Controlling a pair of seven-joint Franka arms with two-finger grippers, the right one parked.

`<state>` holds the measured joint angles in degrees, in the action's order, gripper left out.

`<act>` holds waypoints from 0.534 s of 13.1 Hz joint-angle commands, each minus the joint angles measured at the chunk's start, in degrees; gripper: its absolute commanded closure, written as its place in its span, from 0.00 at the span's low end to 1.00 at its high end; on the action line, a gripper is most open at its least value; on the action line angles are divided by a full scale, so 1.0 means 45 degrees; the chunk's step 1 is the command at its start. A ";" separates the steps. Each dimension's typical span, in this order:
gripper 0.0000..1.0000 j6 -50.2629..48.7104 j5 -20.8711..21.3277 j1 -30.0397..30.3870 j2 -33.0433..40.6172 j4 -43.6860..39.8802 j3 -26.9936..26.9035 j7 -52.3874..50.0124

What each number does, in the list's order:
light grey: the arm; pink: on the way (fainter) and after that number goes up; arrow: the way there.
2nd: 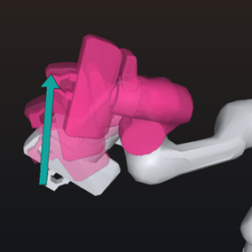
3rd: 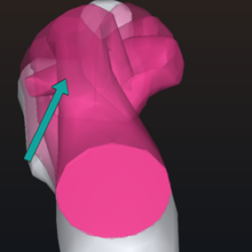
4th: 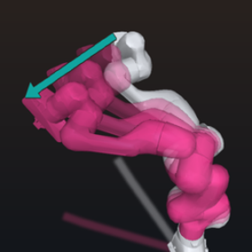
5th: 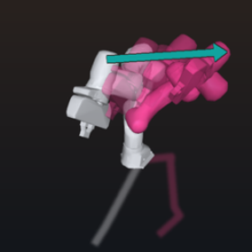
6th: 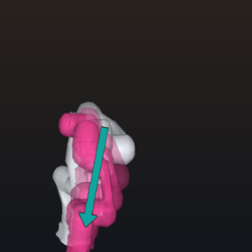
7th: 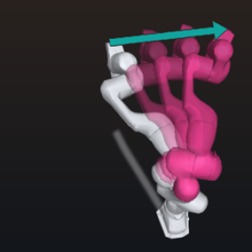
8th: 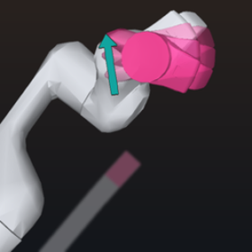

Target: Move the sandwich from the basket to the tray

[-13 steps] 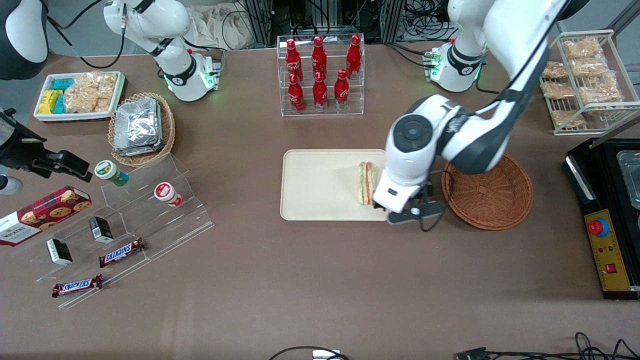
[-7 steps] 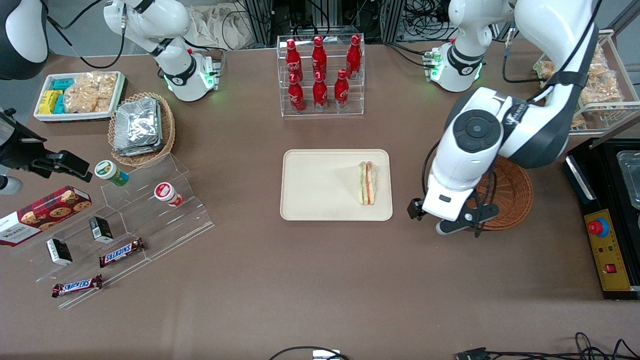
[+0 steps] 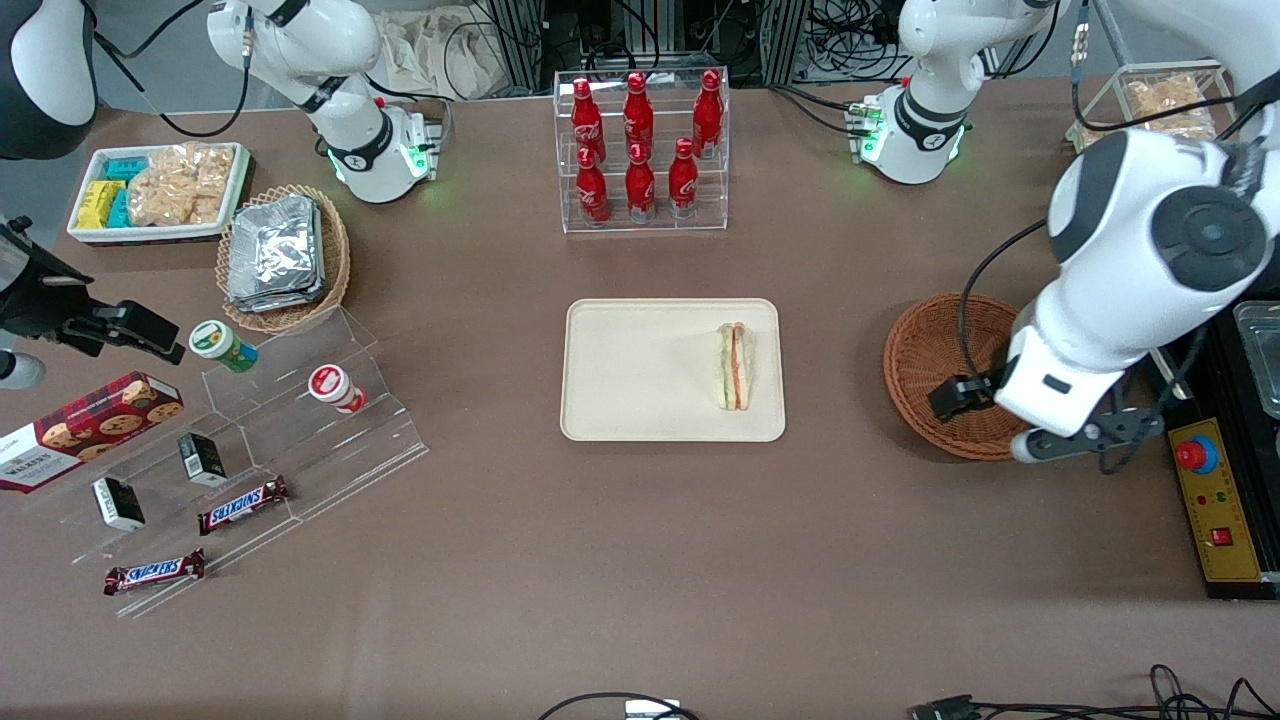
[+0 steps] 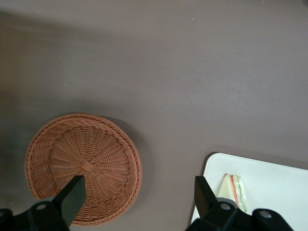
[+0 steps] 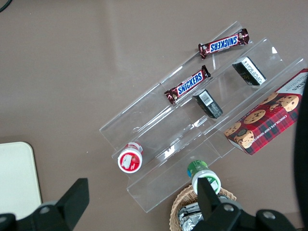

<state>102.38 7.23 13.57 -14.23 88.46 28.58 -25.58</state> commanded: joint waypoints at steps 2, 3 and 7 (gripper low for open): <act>0.00 -0.1089 -0.1253 -0.1256 0.1656 0.0381 -0.2420 0.2358; 0.00 -0.1401 -0.1487 -0.1451 0.2026 0.0420 -0.2850 0.2827; 0.00 -0.2534 -0.1626 -0.1999 0.3336 0.0869 -0.4063 0.4645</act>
<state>92.41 0.95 6.36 -3.00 89.45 13.08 -8.21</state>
